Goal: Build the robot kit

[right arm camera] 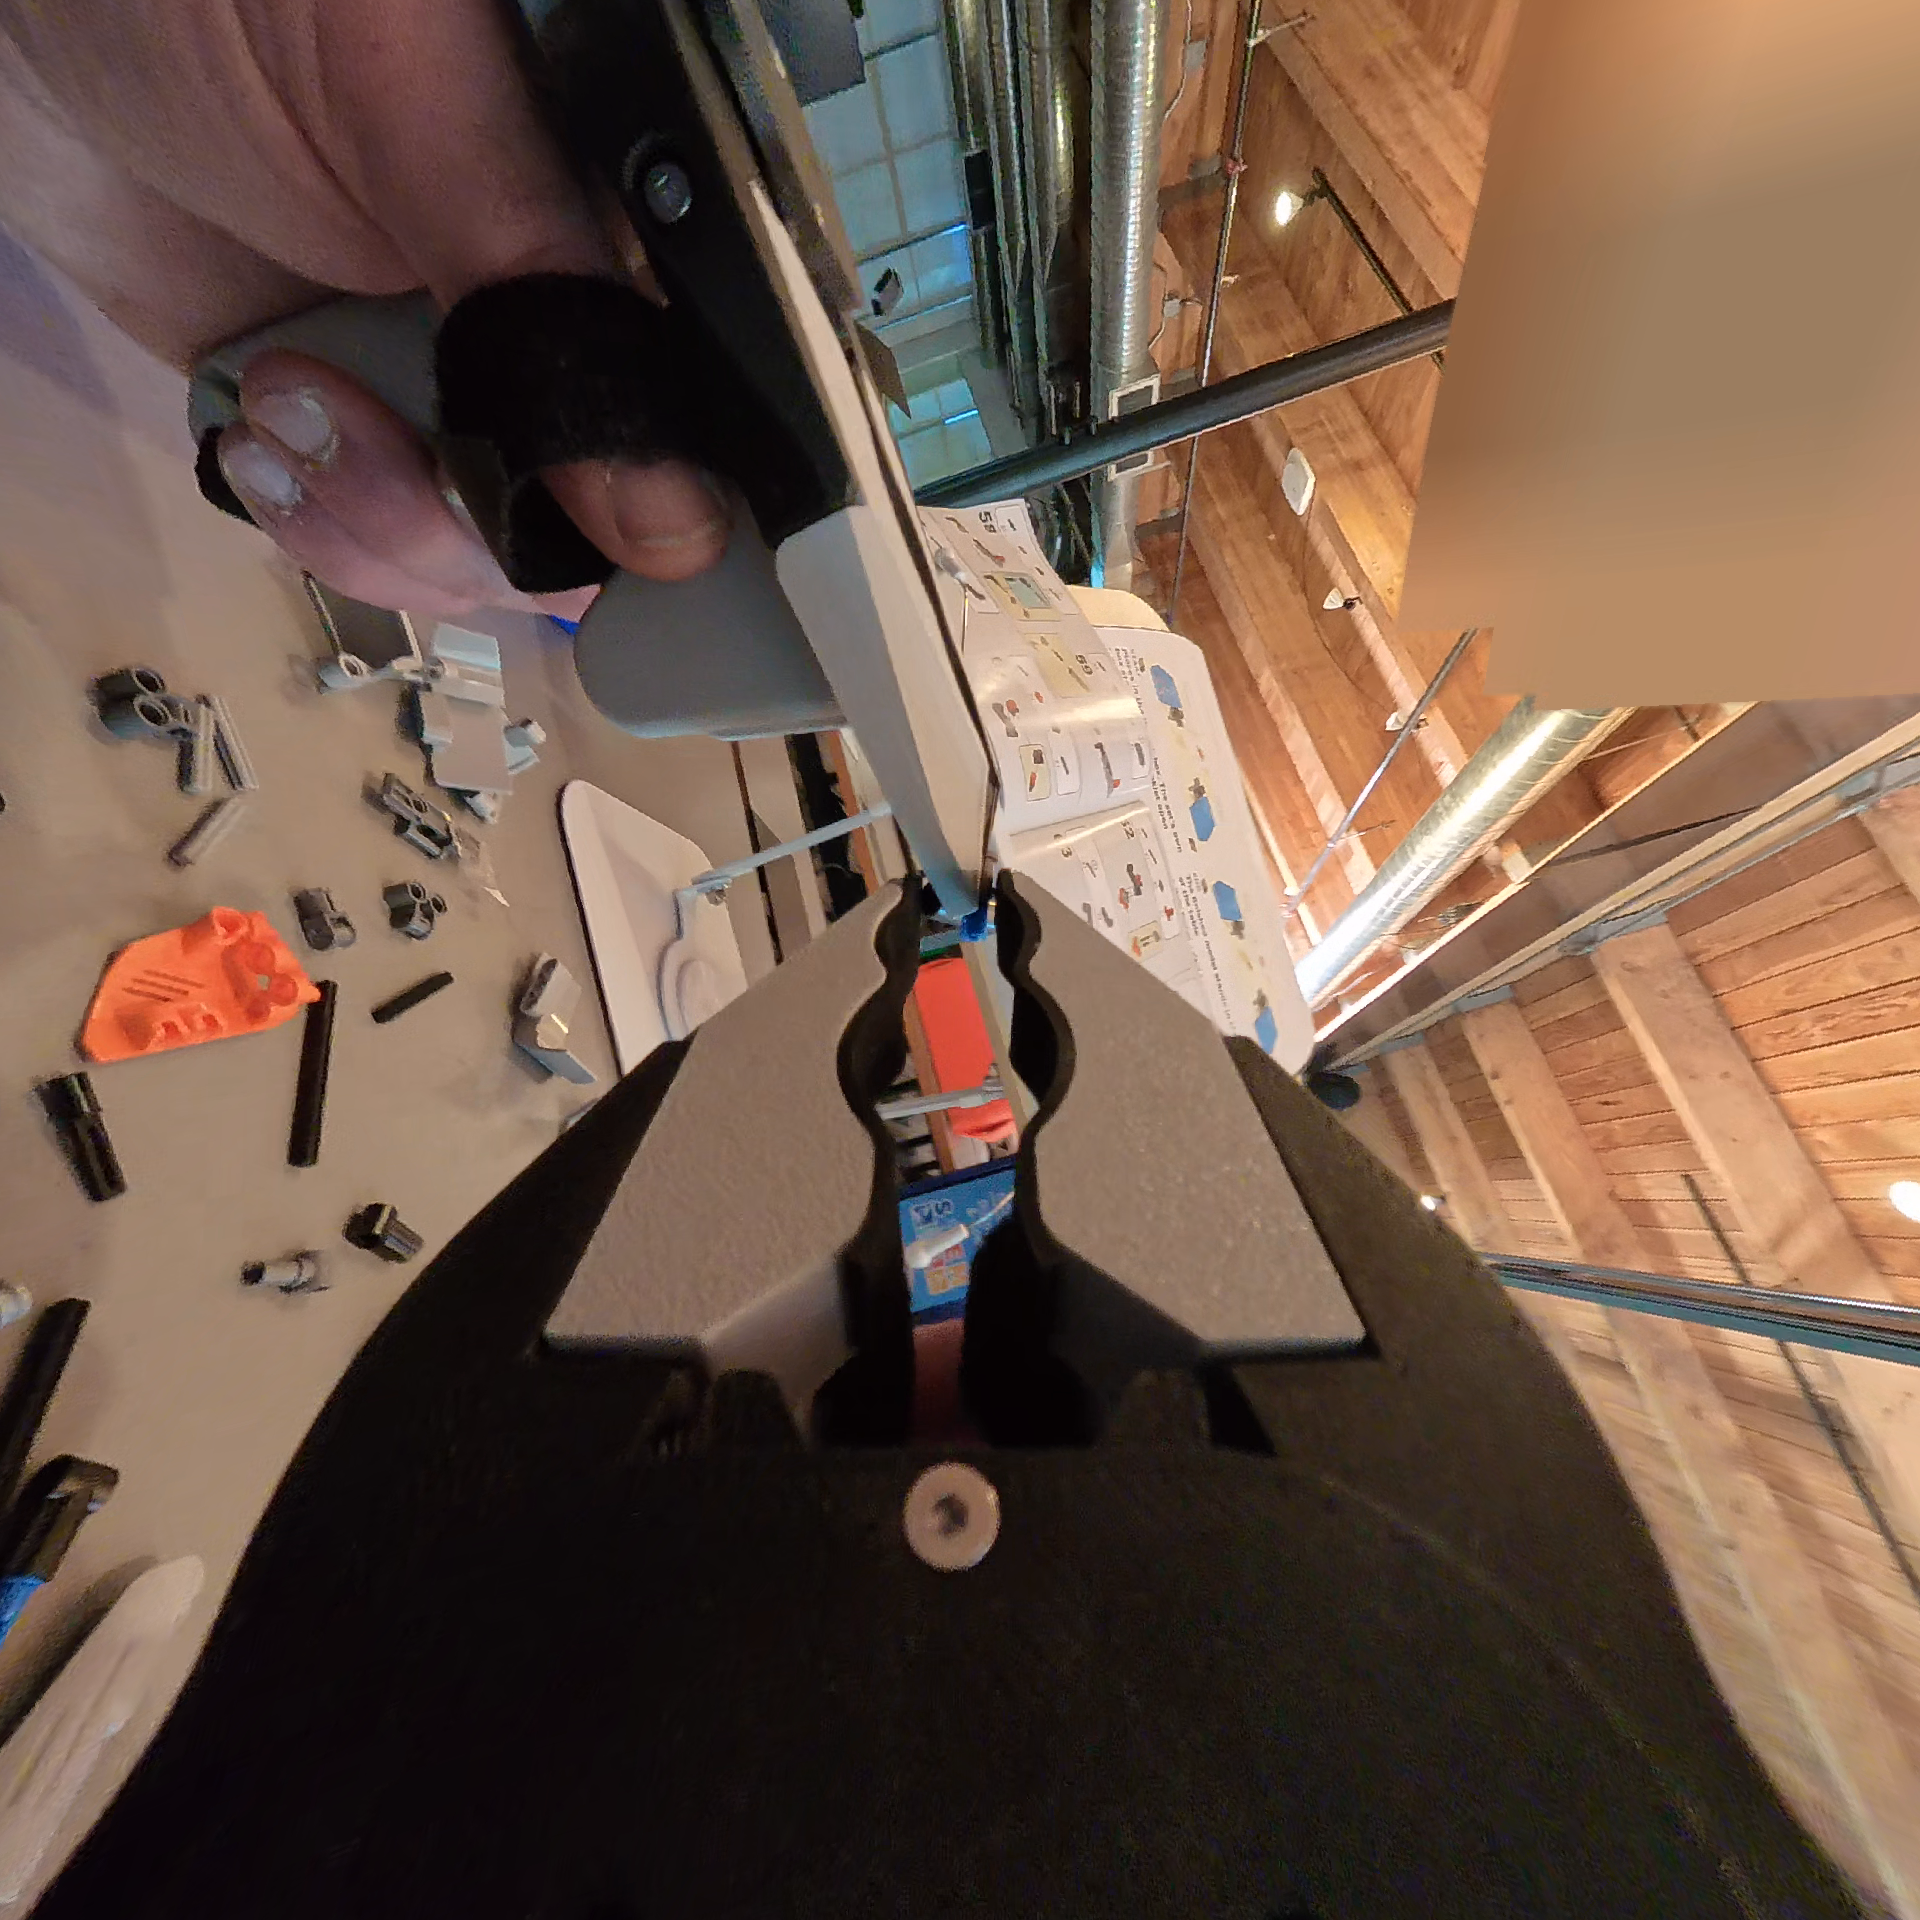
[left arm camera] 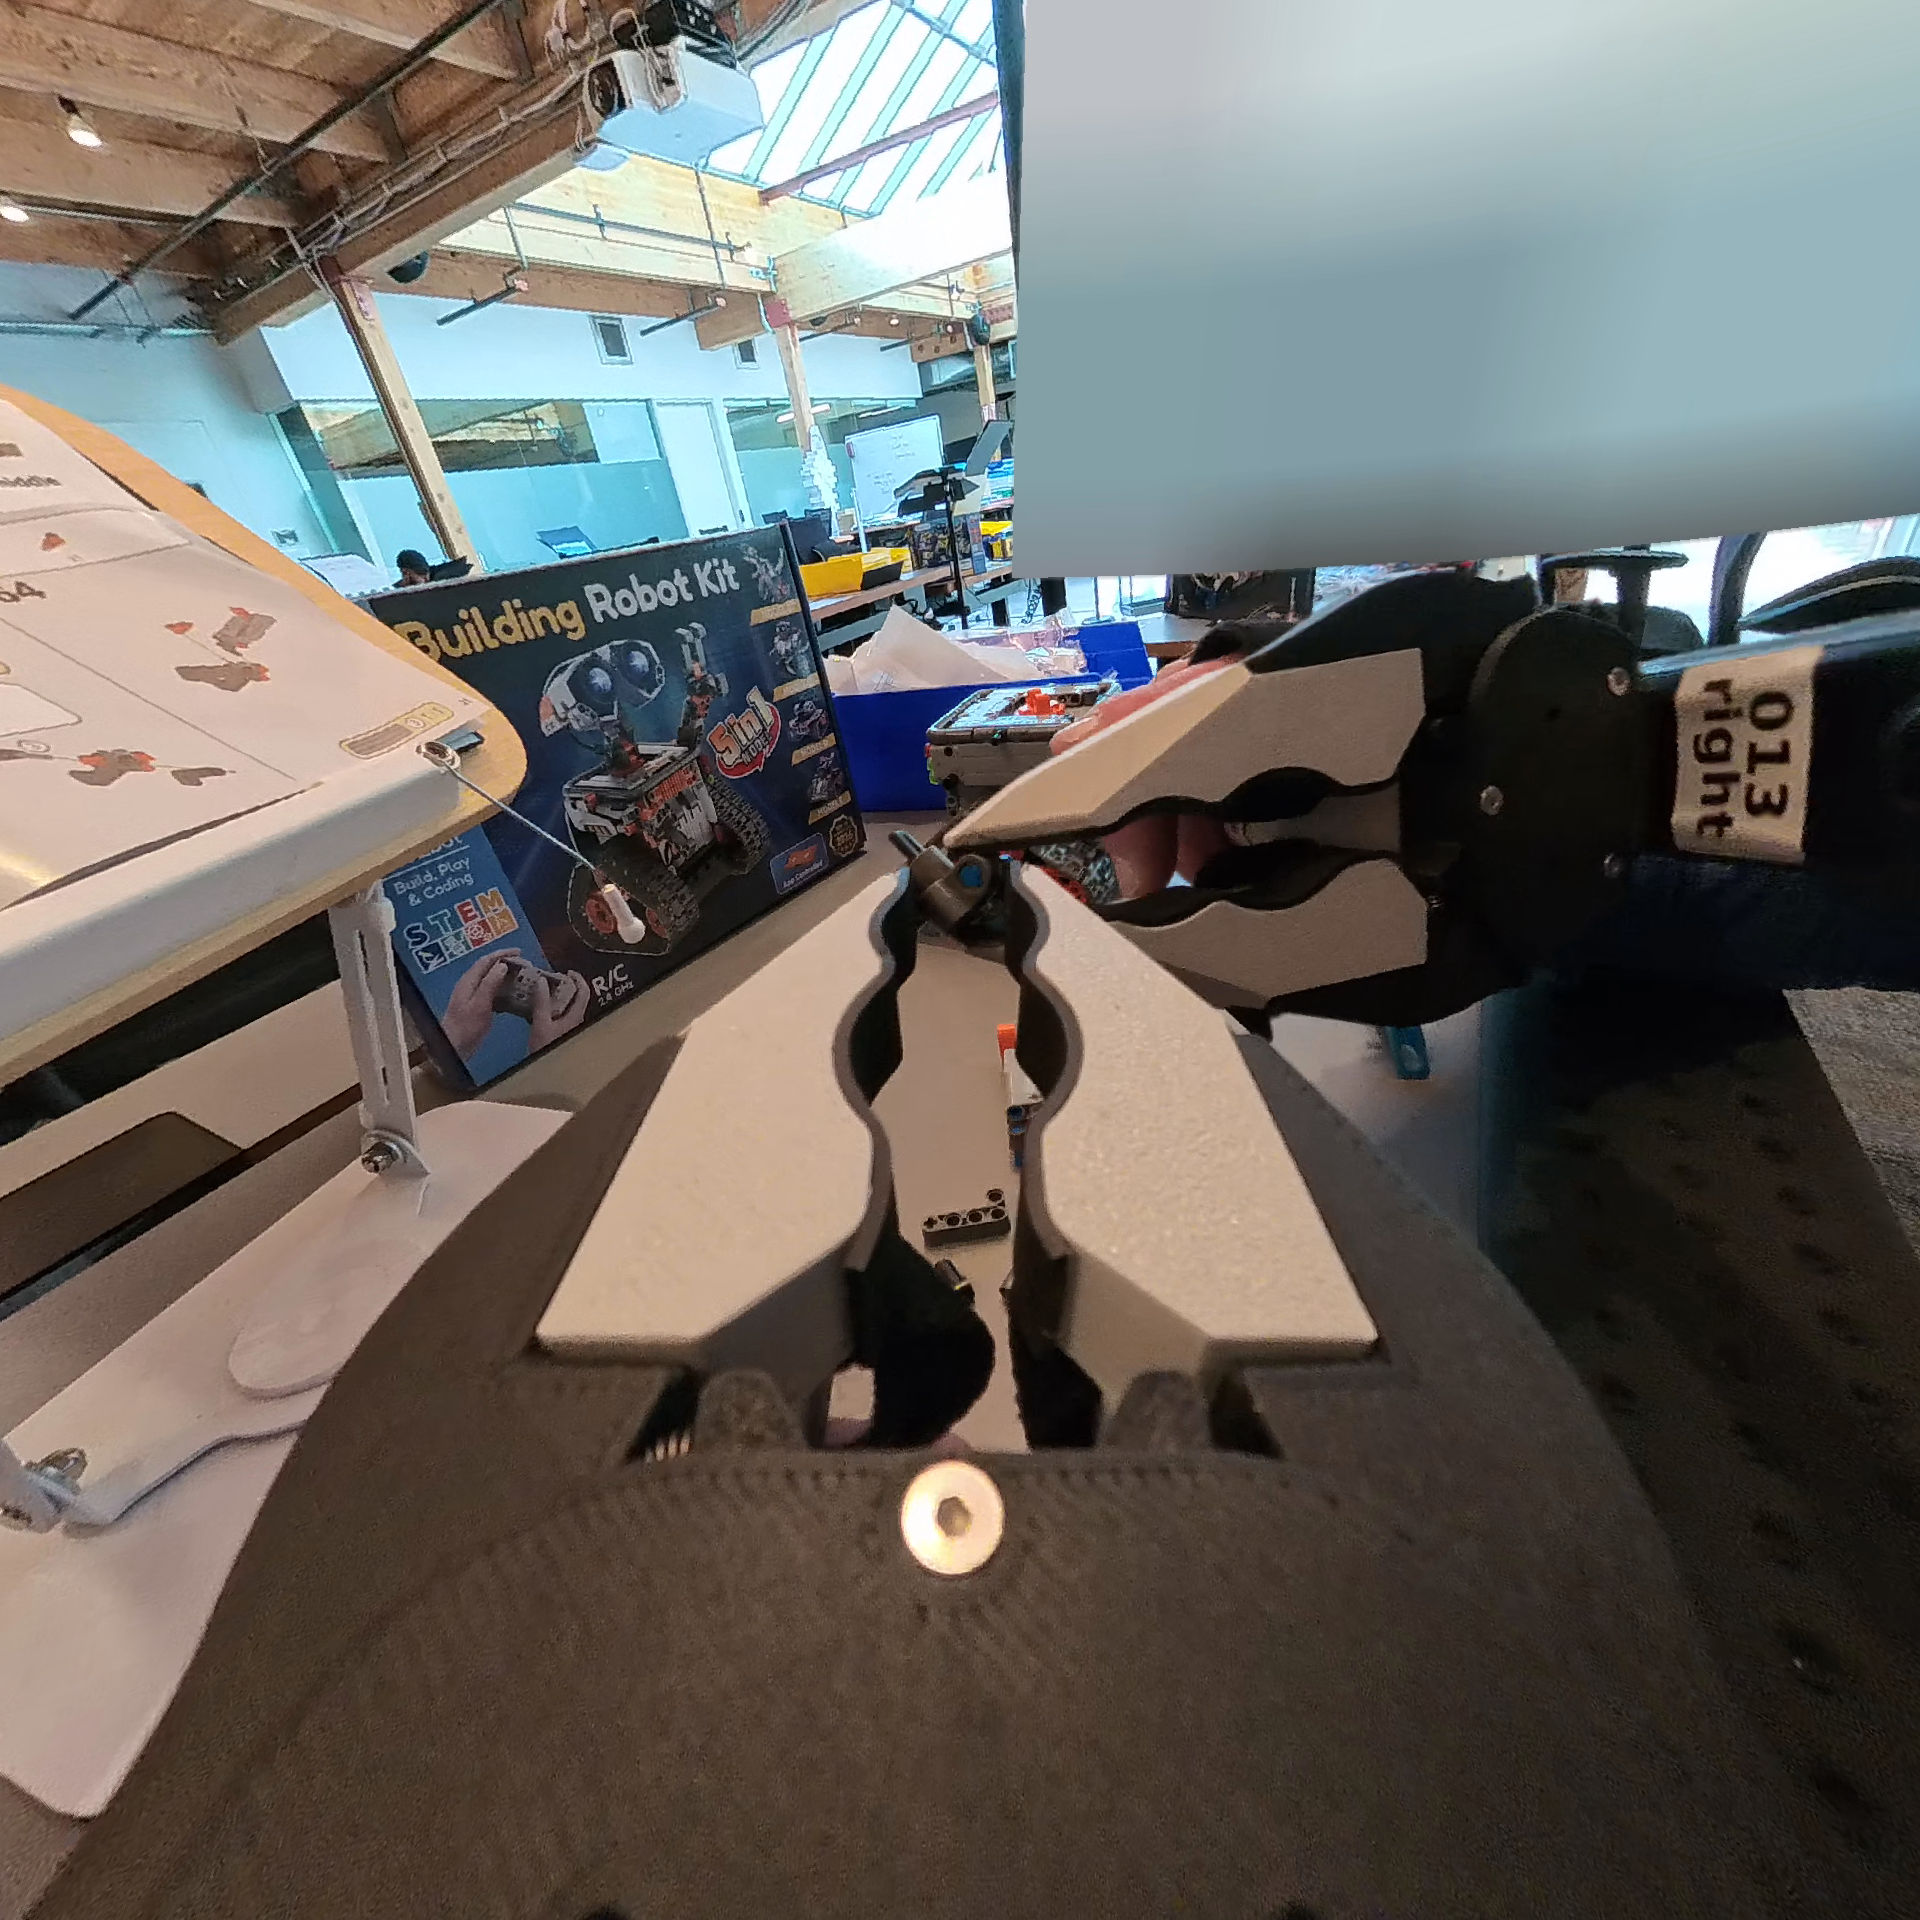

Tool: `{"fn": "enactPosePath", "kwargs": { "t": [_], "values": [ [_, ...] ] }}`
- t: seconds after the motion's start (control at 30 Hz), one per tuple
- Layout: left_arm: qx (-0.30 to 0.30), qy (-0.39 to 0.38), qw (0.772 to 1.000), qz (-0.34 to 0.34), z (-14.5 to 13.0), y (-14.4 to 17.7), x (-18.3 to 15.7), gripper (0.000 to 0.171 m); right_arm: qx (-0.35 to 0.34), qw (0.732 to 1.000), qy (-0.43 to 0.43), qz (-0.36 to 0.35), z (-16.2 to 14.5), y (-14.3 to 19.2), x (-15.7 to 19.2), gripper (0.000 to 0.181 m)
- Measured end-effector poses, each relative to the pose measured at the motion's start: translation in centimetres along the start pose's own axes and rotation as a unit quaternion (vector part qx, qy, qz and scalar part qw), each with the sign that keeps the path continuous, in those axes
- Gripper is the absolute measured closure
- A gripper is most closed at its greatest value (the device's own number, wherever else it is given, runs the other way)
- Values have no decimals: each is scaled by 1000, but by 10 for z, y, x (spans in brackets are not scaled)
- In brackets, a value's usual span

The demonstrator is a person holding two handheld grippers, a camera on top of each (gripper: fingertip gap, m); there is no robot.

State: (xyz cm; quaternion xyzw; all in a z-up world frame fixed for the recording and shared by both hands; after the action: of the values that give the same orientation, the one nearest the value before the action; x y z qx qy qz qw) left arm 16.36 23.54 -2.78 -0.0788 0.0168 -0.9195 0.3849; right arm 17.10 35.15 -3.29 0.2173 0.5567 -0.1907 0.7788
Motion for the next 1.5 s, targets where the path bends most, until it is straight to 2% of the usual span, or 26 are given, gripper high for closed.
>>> {"fn": "enactPosePath", "kwargs": {
  "t": [0.07, 0.13, 0.2, 0.33, 0.47, 0.67, 0.8, 0.97, 1.13, 1.37, 1.5],
  "values": [
    [-3, -6, 1000, -3, 0, 1, 0, 158, -16, 999, -32, 17, 0, 2, -3, 170],
    [-2, -13, 1000, -7, 0, 1, -1, 158, -44, 993, -90, 64, -1, 5, -4, 164],
    [0, -23, 1000, -7, -1, 0, -4, 158, -84, 975, -169, 121, -6, 11, -9, 162],
    [-6, -18, 1000, -6, 1, 1, -1, 158, -129, 941, -260, 174, -21, 20, -17, 154],
    [2, -28, 999, -37, -2, 1, -8, 158, -183, 876, -391, 213, -37, 24, -30, 154],
    [3, -66, 994, -87, -4, 3, -23, 158, -232, 779, -490, 314, -45, 22, -24, 159],
    [-4, -72, 992, -108, -3, 5, -28, 158, -248, 743, -517, 344, -45, 23, -23, 156],
    [-11, -87, 988, -129, -3, 8, -34, 158, -271, 695, -536, 396, -42, 26, -19, 166],
    [-18, -93, 986, -140, -2, 11, -36, 158, -284, 676, -538, 415, -40, 27, -18, 171],
    [-29, -93, 986, -134, 1, 12, -35, 158, -289, 689, -530, 402, -38, 29, -20, 172],
    [-40, -75, 987, -136, 4, 13, -32, 158, -287, 697, -530, 390, -40, 29, -22, 162]
  ]
}}
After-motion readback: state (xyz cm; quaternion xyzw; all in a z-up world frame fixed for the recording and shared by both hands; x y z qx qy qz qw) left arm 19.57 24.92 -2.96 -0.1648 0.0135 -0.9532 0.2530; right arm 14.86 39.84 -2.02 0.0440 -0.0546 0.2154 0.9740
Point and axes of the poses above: each gripper's, where its closed fingertips meet, y back along the fingers, z out of its top, x = y × z across the jaws, the point moved 8 cm from there along y, back along the fingers, and after that the axes turned 14 degrees about z, right-handed, at the moved point
